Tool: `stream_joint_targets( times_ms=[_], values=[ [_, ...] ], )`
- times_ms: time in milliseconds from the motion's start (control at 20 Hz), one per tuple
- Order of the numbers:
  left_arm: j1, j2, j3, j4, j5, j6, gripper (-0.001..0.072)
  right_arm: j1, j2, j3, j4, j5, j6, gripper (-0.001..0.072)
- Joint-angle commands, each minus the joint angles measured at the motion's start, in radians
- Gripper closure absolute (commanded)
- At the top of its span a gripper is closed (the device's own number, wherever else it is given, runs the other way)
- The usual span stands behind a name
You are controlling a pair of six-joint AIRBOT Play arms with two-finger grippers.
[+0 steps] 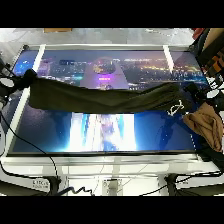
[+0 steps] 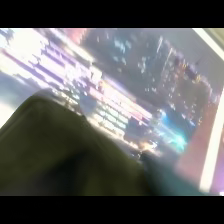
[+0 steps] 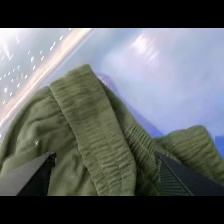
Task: Fold the clothes and pants, and hang the long-sleeved shirts on hangers.
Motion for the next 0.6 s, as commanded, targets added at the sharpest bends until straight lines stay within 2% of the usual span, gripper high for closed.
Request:
stream_joint_targets(
  times_ms=[0,150,300,350,400,500,550],
  values=[
    [0.001,0.045,0.001,0.002,-0.005,0.047,-0.0013,0.002,-0.003,0.002,0.002,0.093,0.002,0.0021],
    [0.006,0.071,0.001,0.003,-0.11,0.068,-0.0013,0.002,-0.003,0.002,0.002,0.132,0.002,0.0021],
    [0.043,0.101,0.001,0.1,-0.333,0.067,-0.0013,0.002,-0.003,0.002,0.002,0.177,-0.009,0.0022],
    [0.064,0.105,0.001,0.145,-0.428,0.066,-0.0013,0.005,-0.003,0.002,0.002,0.206,-0.049,0.0023],
    [0.085,0.105,0.0,0.192,-0.525,0.067,-0.0013,0.014,-0.003,0.002,0.002,0.243,-0.131,0.0024],
    [0.116,0.105,-0.008,0.296,-0.711,0.114,-0.0008,0.045,-0.003,0.002,0.002,0.299,-0.275,0.0023],
    [0.126,0.106,-0.017,0.31,-0.768,0.134,-0.0008,0.066,-0.003,0.002,0.002,0.315,-0.312,0.0023]
  ],
)
